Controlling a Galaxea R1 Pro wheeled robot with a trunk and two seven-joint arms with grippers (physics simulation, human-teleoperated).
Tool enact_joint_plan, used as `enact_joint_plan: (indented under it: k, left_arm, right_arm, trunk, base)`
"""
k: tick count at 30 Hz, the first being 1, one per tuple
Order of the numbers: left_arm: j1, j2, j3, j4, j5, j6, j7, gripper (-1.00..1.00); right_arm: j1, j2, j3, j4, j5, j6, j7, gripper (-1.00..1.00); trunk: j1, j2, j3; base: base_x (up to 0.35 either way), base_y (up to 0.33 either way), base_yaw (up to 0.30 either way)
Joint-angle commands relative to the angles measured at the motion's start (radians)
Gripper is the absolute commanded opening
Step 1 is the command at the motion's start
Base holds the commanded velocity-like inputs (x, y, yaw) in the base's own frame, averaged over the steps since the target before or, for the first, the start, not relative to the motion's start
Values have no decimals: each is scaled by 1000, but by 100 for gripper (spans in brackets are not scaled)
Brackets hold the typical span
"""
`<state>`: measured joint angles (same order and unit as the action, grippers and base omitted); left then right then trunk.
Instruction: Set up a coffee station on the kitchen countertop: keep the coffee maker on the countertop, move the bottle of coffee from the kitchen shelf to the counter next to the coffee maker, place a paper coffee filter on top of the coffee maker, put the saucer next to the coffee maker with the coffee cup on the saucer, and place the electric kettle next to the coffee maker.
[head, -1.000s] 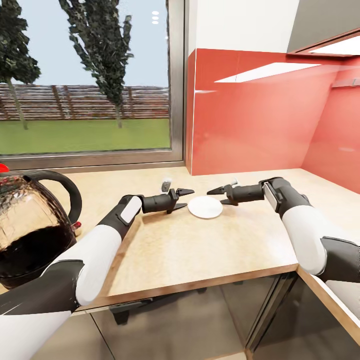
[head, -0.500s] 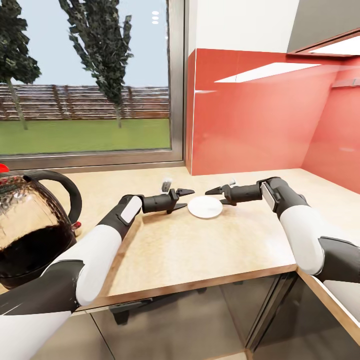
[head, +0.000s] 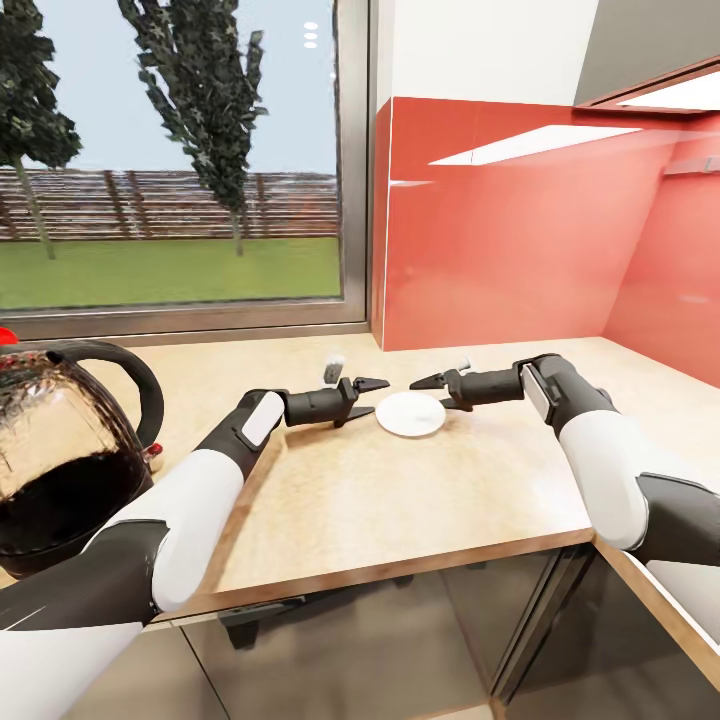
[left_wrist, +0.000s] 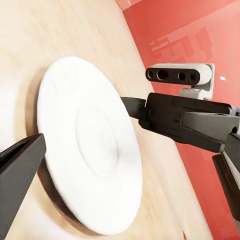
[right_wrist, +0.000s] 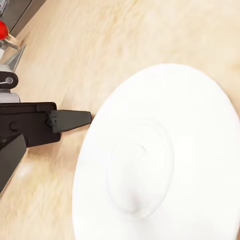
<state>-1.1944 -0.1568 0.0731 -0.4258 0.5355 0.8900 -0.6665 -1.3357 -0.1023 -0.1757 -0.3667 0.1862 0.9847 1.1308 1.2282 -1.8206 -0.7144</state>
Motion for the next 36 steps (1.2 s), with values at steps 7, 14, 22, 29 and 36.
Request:
enact_joint_plan:
  k: [7, 14, 22, 29, 36]
  left_arm:
    - [-1, -1, 5, 1, -17, 3, -2, 100]
    - [-1, -1, 5, 1, -17, 3, -2, 100]
    - [-1, -1, 7, -2, -17, 3, -3, 100]
    - [-1, -1, 19, -76, -17, 6, -33, 100]
    - [-1, -2, 46, -172, -17, 6, -58, 100]
  right_arm:
    - [0, 1, -4, 0, 18, 6, 6, -100]
    - [0, 1, -4, 0, 18, 6, 6, -100]
    - [0, 0, -5, 0, 18, 6, 6, -100]
    - [0, 0, -7, -1, 18, 6, 6, -100]
    - [0, 0, -7, -1, 18, 6, 6, -100]
  trunk:
    - [0, 0, -1]
    - [0, 0, -1]
    - [0, 0, -1]
    - [0, 0, -1]
    - [0, 0, -1]
  base:
    - [0, 0, 0]
    - [0, 0, 0]
    - [0, 0, 0]
    - [0, 0, 0]
    - [0, 0, 0]
